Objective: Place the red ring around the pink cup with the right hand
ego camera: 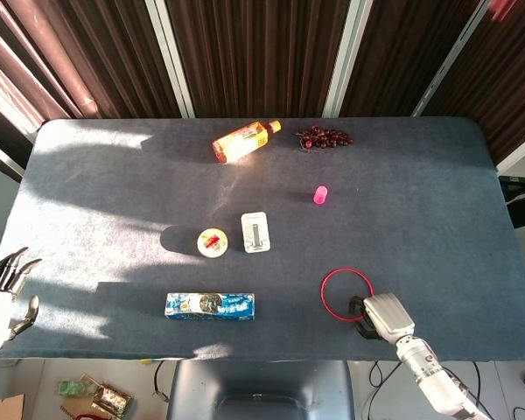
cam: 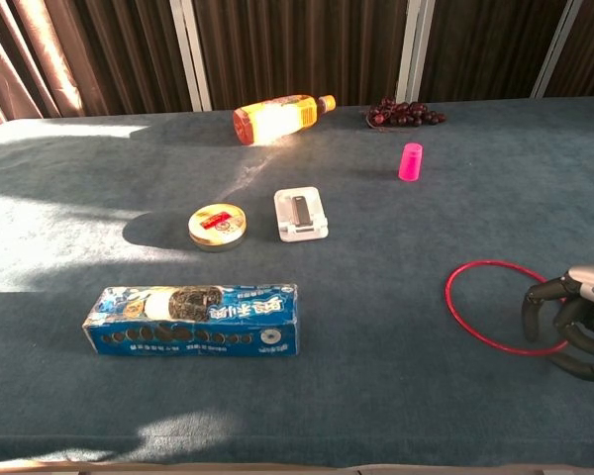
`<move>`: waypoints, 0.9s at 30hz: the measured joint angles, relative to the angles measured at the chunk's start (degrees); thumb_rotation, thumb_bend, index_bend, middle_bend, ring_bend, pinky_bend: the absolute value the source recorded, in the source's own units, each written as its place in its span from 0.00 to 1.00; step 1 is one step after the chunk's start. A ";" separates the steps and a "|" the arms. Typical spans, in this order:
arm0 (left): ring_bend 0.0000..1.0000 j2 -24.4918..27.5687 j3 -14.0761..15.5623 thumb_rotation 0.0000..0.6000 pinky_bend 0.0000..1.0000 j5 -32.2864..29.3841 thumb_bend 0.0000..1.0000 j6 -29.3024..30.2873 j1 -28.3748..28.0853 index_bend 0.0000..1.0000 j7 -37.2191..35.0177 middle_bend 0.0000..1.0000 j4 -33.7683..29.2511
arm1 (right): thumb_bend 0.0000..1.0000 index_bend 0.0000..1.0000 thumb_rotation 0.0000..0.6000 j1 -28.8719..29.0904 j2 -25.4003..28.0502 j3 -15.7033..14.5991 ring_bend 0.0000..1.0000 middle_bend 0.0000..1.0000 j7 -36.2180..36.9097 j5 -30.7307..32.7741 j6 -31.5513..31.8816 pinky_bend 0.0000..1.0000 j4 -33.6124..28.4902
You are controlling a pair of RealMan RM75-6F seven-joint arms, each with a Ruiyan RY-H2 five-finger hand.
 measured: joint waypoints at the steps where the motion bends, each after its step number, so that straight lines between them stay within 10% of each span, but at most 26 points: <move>1: 0.07 0.00 0.00 1.00 0.13 -0.01 0.54 -0.02 -0.01 0.17 -0.03 0.02 0.00 | 0.47 0.59 1.00 0.02 -0.06 -0.01 1.00 0.93 -0.01 0.05 -0.03 1.00 0.08; 27: 0.08 -0.09 -0.06 1.00 0.13 -0.01 0.54 0.06 0.01 0.18 0.03 0.02 0.03 | 0.48 0.75 1.00 -0.37 -1.32 -0.07 1.00 0.94 -0.31 0.76 1.14 1.00 1.93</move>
